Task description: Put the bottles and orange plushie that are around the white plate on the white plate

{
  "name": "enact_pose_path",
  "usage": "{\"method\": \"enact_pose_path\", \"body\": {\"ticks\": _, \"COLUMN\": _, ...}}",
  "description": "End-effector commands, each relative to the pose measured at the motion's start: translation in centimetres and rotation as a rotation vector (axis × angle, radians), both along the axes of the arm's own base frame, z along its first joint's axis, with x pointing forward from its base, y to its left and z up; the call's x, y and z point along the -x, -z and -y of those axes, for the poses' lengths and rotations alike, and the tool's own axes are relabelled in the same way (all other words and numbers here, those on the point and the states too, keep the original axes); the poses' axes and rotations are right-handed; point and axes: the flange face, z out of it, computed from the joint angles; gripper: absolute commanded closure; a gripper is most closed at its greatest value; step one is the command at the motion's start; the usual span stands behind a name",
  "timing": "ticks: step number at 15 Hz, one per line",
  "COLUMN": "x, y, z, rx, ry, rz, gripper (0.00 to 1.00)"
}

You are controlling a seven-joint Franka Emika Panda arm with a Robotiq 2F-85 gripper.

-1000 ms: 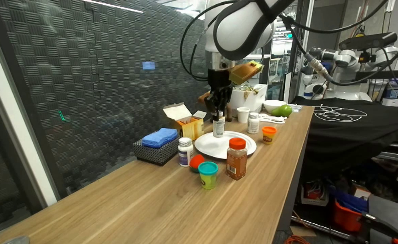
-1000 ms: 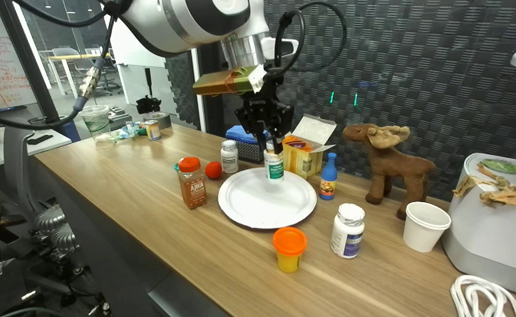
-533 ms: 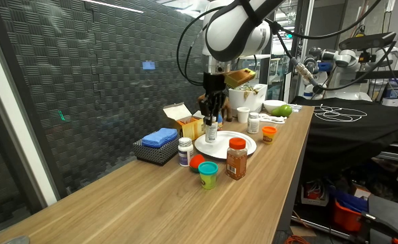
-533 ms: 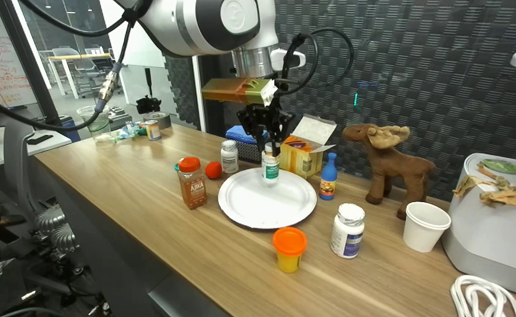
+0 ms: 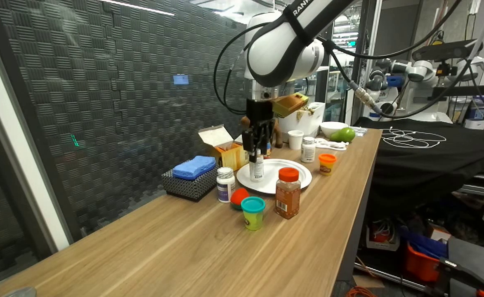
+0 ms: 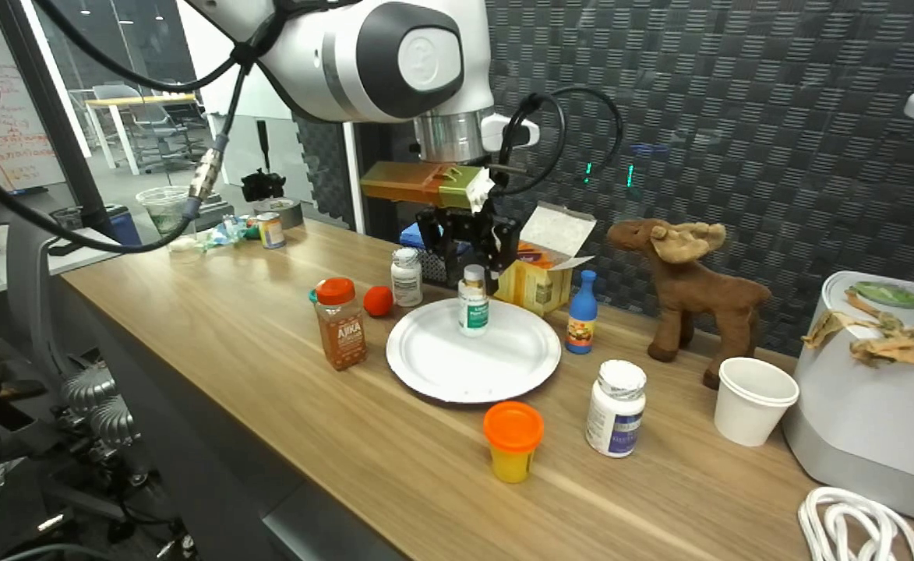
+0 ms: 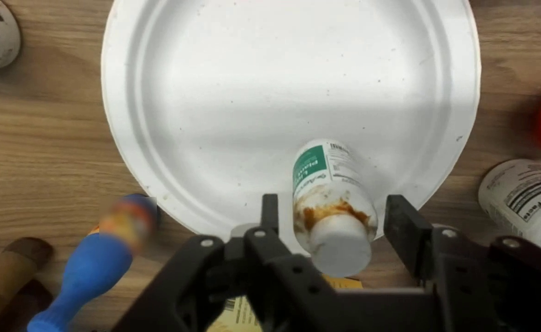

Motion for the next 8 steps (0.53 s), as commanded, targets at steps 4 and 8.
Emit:
{"method": "enact_pose_path", "body": {"ticks": 4, "x": 0.7, "y": -4.3, "z": 2.4, "rx": 0.071, "ry": 0.087, "rz": 0.05, "gripper": 0.0}}
{"method": "enact_pose_path", "body": {"ticks": 8, "x": 2.9, "y": -7.1, "z": 7.8, "rx": 0.121, "ry": 0.273, "rz": 0.062, "gripper": 0.0}}
